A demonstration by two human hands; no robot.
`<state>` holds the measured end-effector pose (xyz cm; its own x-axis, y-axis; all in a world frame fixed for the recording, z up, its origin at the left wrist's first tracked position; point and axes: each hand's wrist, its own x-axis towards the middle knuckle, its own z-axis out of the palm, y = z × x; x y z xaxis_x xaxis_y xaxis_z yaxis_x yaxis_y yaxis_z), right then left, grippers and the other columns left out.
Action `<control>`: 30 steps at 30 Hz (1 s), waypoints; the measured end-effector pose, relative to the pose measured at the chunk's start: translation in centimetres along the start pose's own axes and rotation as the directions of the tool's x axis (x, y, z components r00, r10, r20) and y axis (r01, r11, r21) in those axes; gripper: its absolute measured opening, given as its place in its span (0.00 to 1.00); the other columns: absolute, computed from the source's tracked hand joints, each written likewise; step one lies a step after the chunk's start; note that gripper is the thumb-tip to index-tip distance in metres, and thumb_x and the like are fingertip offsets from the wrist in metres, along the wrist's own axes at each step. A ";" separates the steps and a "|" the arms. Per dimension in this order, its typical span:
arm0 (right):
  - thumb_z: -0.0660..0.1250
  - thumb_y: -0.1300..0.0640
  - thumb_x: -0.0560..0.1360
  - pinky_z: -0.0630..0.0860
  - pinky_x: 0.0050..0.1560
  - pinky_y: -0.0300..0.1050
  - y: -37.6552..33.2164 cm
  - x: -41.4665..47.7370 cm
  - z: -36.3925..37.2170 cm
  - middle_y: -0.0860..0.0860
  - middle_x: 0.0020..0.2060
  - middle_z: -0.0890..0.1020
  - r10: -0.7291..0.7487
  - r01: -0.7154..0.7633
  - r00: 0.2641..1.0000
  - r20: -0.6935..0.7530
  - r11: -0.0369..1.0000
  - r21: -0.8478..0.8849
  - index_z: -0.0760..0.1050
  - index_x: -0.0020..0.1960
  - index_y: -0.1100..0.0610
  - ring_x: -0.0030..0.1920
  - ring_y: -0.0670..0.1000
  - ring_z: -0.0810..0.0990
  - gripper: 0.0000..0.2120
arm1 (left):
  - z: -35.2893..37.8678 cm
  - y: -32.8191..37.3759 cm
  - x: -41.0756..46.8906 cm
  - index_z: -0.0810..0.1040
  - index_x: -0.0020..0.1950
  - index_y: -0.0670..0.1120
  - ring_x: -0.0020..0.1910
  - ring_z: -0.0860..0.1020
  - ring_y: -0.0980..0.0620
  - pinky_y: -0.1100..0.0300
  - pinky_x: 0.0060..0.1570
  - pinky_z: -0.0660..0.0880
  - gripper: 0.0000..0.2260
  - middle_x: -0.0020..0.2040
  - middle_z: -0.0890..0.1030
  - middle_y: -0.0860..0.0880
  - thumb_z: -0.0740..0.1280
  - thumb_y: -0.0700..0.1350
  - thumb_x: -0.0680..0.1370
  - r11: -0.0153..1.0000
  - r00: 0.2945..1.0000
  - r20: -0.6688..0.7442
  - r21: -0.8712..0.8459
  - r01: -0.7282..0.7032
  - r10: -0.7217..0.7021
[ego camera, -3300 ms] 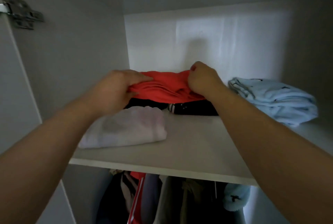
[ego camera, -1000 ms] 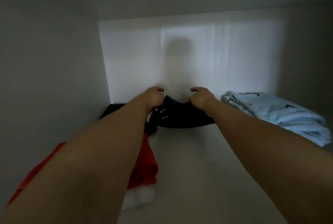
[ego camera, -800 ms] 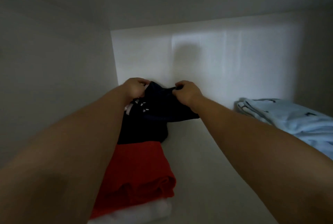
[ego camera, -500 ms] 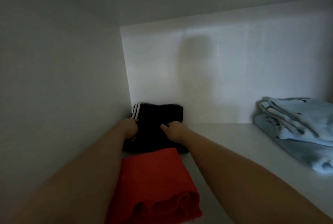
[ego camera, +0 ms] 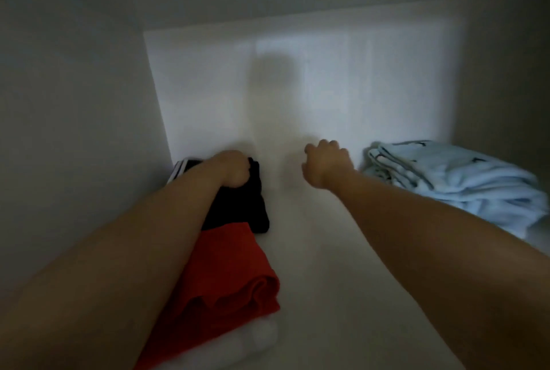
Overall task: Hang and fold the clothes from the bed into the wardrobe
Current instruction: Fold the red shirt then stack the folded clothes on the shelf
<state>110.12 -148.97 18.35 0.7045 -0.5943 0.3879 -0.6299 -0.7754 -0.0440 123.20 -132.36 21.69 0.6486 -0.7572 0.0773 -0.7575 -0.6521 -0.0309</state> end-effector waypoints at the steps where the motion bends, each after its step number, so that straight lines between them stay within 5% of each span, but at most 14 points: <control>1: 0.57 0.49 0.80 0.66 0.63 0.56 1.8 -0.2 -0.9 0.59 0.66 0.70 0.050 -0.051 0.999 -0.010 0.998 -0.047 0.66 0.71 0.56 0.66 0.61 0.68 0.22 | -0.4 2.4 0.0 0.66 0.76 0.41 0.75 0.64 0.45 0.60 0.71 0.57 0.20 0.78 0.64 0.42 0.56 0.40 0.84 0.996 0.996 0.025 -0.004 -0.089 0.089; 5: 0.58 0.51 0.79 0.65 0.65 0.56 9.6 -1.8 -3.2 0.58 0.66 0.71 0.226 -0.225 0.974 0.000 0.969 -0.103 0.67 0.70 0.57 0.67 0.60 0.68 0.20 | -0.5 11.2 -0.2 0.63 0.78 0.40 0.78 0.59 0.45 0.60 0.72 0.54 0.21 0.79 0.60 0.42 0.56 0.42 0.84 0.949 0.949 0.029 -0.002 -0.314 0.314; 10: 0.57 0.54 0.79 0.65 0.68 0.62 19.6 -4.9 -4.5 0.59 0.70 0.69 0.449 -0.440 0.892 0.050 0.888 -0.133 0.63 0.73 0.55 0.70 0.63 0.66 0.22 | 1.5 22.0 -0.7 0.73 0.70 0.40 0.65 0.74 0.42 0.54 0.65 0.71 0.18 0.70 0.74 0.39 0.60 0.45 0.82 0.875 0.878 -0.031 -0.071 -0.478 0.477; 12: 0.57 0.55 0.81 0.61 0.72 0.64 23.1 -6.5 -3.9 0.59 0.75 0.62 0.504 -0.487 0.858 0.102 0.860 -0.155 0.60 0.77 0.54 0.75 0.64 0.61 0.24 | 2.8 25.9 -0.6 0.71 0.73 0.43 0.68 0.73 0.43 0.55 0.66 0.69 0.21 0.73 0.70 0.42 0.63 0.48 0.81 0.843 0.855 -0.074 -0.143 -0.519 0.514; 16: 0.53 0.54 0.84 0.59 0.75 0.61 27.3 -9.2 -1.2 0.56 0.79 0.57 0.380 -0.354 0.892 0.246 0.924 -0.143 0.53 0.81 0.54 0.78 0.59 0.58 0.26 | 5.7 31.4 -0.9 0.54 0.81 0.47 0.80 0.51 0.41 0.45 0.77 0.55 0.36 0.82 0.50 0.47 0.65 0.59 0.78 0.816 0.839 -0.149 -0.196 -0.544 0.524; 23: 0.46 0.47 0.84 0.57 0.74 0.58 26.7 -10.2 0.6 0.58 0.76 0.64 0.294 -0.285 0.938 0.184 0.956 -0.072 0.62 0.78 0.53 0.75 0.60 0.63 0.24 | 7.5 30.6 -0.9 0.64 0.76 0.47 0.69 0.69 0.42 0.49 0.67 0.70 0.33 0.73 0.68 0.43 0.71 0.54 0.74 0.874 0.885 -0.169 -0.161 -0.458 0.433; 30: 0.46 0.43 0.82 0.56 0.71 0.63 16.5 -10.4 1.0 0.56 0.74 0.67 0.110 -0.095 0.966 0.232 0.993 -0.074 0.65 0.74 0.48 0.73 0.60 0.63 0.24 | 6.2 22.4 -3.8 0.72 0.66 0.41 0.61 0.77 0.42 0.52 0.59 0.75 0.19 0.64 0.77 0.41 0.68 0.45 0.77 0.976 0.973 -0.116 -0.071 -0.206 0.197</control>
<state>92.71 -155.79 12.67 0.6878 -0.7089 0.1562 -0.7164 -0.6976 -0.0118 104.26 -144.34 14.58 0.4735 -0.8612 0.1848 -0.8783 -0.4775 0.0252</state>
